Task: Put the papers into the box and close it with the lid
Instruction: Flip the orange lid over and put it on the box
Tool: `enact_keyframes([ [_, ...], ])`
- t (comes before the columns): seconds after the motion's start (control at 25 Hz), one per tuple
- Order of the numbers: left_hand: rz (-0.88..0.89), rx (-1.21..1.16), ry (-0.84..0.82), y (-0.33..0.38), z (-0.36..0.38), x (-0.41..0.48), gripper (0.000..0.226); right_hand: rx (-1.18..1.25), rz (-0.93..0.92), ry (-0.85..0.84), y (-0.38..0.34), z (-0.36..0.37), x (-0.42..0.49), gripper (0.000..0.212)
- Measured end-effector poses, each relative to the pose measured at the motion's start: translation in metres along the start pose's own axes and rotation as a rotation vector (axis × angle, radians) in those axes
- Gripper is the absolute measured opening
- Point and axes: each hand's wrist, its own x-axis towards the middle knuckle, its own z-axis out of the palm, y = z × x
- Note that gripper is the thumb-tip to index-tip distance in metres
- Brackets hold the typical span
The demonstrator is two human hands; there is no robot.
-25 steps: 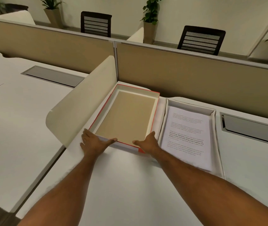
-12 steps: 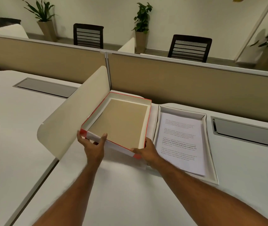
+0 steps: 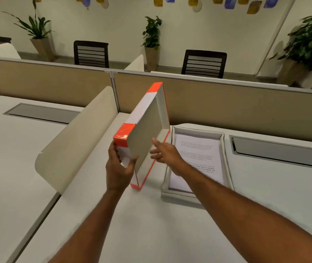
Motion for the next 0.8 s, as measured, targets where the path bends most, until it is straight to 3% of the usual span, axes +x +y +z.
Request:
enact_keyframes([
  [0.16, 0.1, 0.083, -0.096, 0.013, 0.012, -0.018, 0.084, 0.334, -0.055, 0.048, -0.048, 0.012, -0.001, 0.037],
  [0.36, 0.125, 0.059, -0.136, 0.022, 0.02, -0.025, 0.089, 0.288, -0.014, 0.197, -0.058, 0.03, -0.005, 0.056],
  [0.48, 0.104, -0.064, -0.254, 0.017, 0.011, -0.018, 0.089, 0.341, -0.054, 0.18, -0.064, 0.019, -0.007, 0.057],
  [0.56, -0.083, -0.233, -0.254, 0.003, 0.003, -0.01, 0.083, 0.439, -0.094, 0.156, -0.068, 0.0, -0.012, 0.05],
  [0.64, -0.507, -0.451, -0.202, -0.018, 0.0, -0.006, 0.079, 0.565, -0.135, 0.12, -0.071, -0.023, -0.022, 0.037],
  [0.72, -0.813, -0.546, -0.285, -0.035, 0.002, -0.008, 0.074, 0.651, -0.169, 0.075, -0.071, -0.042, -0.031, 0.017],
  [0.8, -0.958, -0.679, -0.421, -0.04, 0.008, -0.012, 0.072, 0.678, -0.173, 0.041, -0.07, -0.057, -0.038, 0.01],
])
